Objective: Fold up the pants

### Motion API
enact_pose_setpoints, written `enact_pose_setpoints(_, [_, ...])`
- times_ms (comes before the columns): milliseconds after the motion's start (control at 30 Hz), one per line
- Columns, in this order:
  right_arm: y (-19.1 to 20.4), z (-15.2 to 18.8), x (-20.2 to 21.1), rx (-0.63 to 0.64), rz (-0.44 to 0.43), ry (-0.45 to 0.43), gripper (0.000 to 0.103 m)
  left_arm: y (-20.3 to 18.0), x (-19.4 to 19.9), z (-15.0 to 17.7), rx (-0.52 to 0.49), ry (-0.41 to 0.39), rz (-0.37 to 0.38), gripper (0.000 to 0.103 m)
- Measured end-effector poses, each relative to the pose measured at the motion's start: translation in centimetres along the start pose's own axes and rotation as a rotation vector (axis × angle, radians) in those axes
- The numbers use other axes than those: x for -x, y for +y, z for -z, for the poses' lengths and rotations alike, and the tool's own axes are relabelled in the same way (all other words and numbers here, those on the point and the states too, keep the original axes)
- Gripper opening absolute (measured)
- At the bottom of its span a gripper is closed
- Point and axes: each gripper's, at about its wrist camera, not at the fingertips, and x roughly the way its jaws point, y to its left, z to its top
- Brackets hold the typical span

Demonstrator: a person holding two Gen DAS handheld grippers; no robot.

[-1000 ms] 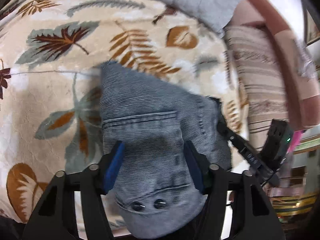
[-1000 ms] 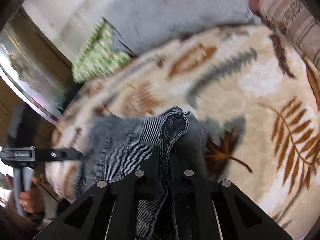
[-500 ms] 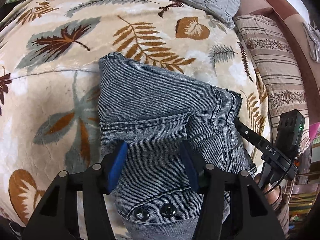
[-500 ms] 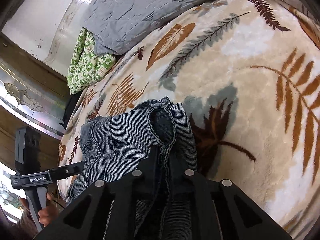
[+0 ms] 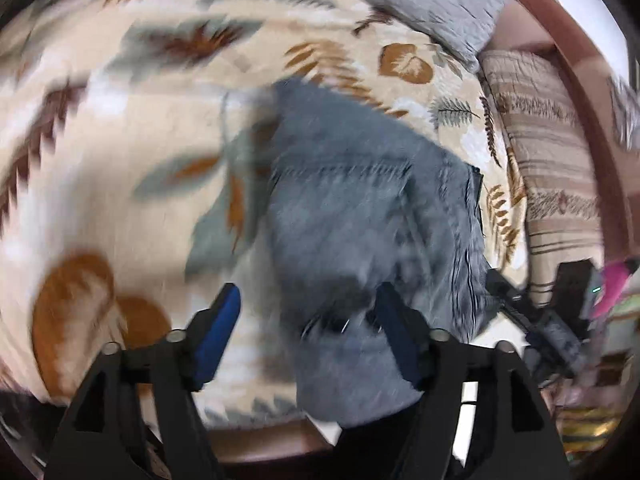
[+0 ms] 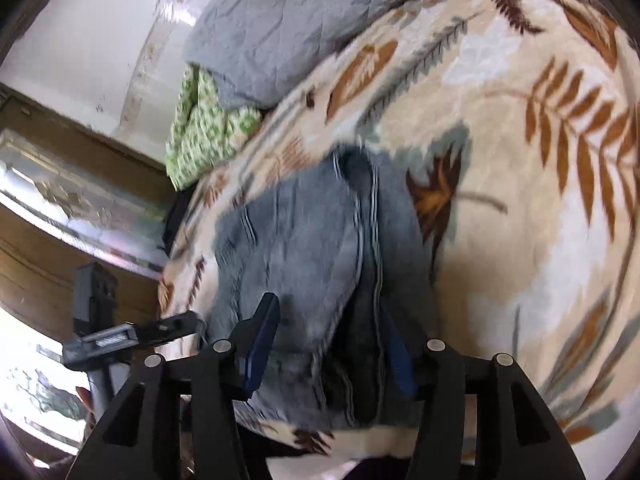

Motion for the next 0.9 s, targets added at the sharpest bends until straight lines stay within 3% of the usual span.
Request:
enact_pose_setpoints(33, [0.3,0.3,-0.4,0.029,0.027,0.015,0.044,0.9,-0.6,0.6,0.034,0.045,0.041,0.072])
enact_pose_setpoints(100, [1.5,0.4,-0.4,0.087,0.054,0.014,0.015,1.5,-1.0,1.4,0.062,0.086,0.074,0.072])
enact_pose_setpoints(200, [4.1,0.2,1.4,0.199,0.064,-0.034,0.012,0.9,-0.9,2.1,0.043,0.068,0.067,0.072])
enact_pose_setpoints(267, [4.1,0.1,1.4,0.246,0.125,-0.021,0.012,0.1,-1.7,2.3,0.018,0.06,0.028,0.074])
enact_pose_setpoints(367, [1.6,0.6,-0.3,0.232,0.226,0.027,0.013,-0.7,-2.7,2.6,-0.006,0.051,-0.022,0.08])
enact_pose_setpoints(467, [0.2,1.1,-0.4,0.186,0.211,0.01,0.017,-0.9,-2.2,2.8,-0.019,0.027,-0.051,0.08])
enact_pose_setpoints(733, [1.6,0.7,1.5,0.159,0.187,-0.023,0.028,-2.2,-0.4,3.1,-0.09,-0.035,-0.118,0.079])
enact_pose_setpoints(900, [2.3,-0.7,2.3,0.141,0.185,-0.057,0.045,-3.1,0.3,2.9,-0.134,-0.08,-0.139,0.079])
